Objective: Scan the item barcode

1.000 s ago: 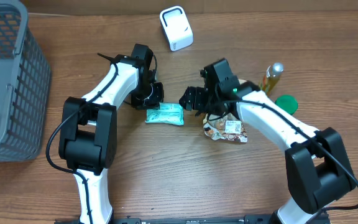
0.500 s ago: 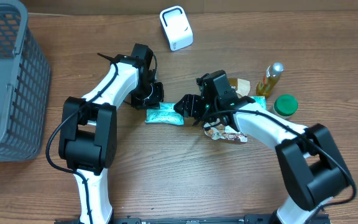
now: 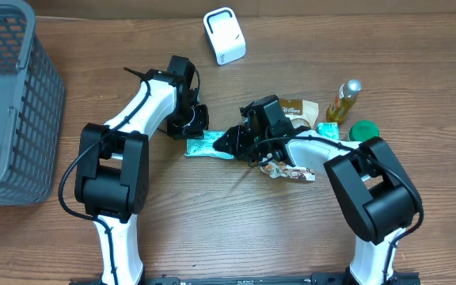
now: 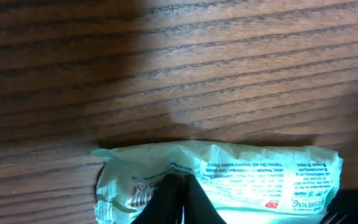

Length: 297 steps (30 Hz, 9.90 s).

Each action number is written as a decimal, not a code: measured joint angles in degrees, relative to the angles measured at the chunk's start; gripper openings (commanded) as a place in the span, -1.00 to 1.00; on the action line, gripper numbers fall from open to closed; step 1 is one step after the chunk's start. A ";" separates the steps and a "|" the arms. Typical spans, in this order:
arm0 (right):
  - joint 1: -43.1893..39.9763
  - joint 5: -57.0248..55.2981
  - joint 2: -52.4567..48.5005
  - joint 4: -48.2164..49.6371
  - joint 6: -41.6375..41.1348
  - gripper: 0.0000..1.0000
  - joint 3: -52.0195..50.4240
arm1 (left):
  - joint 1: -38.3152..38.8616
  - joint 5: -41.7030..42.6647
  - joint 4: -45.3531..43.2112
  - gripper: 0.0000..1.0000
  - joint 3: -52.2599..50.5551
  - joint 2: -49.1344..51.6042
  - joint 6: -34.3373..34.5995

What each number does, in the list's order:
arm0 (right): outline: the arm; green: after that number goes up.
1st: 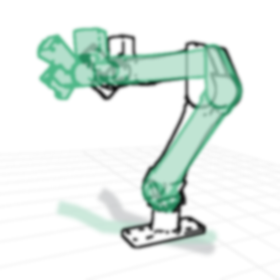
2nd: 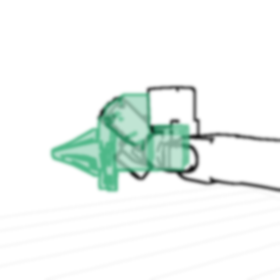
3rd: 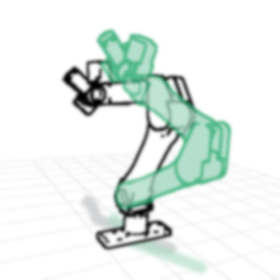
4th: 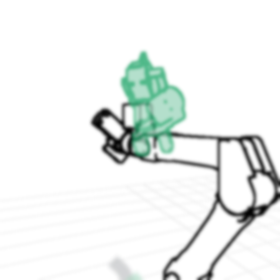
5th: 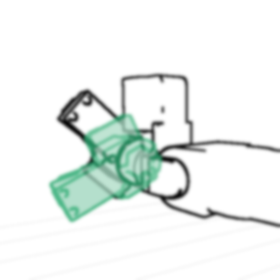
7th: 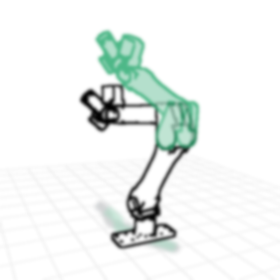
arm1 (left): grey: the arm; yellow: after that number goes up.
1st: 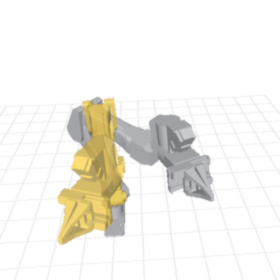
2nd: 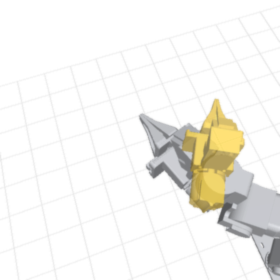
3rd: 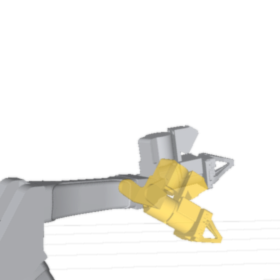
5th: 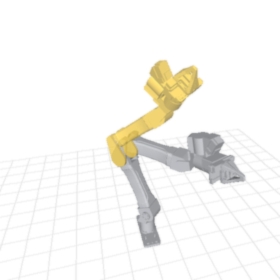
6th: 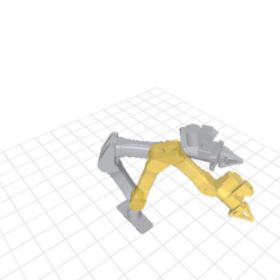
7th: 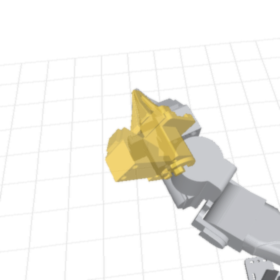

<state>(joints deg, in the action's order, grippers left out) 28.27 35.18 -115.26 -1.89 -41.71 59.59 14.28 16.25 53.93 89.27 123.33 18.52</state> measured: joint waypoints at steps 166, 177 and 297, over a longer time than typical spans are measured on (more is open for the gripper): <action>0.68 -29.05 8.70 -60.37 47.63 -0.83 21.94 | -14.71 2.58 -4.42 0.99 16.76 -9.64 -1.55; -0.17 -29.31 8.70 -56.19 45.42 0.70 20.44 | -14.71 2.56 -4.42 0.99 16.76 -9.64 -1.55; -0.17 -32.46 8.70 -56.63 44.70 1.00 20.44 | -14.71 2.56 -4.42 0.99 16.76 -9.64 -1.55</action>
<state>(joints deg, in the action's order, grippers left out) 28.10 2.72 -106.56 -58.52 2.98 80.03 -0.43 18.81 49.52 106.04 113.69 16.97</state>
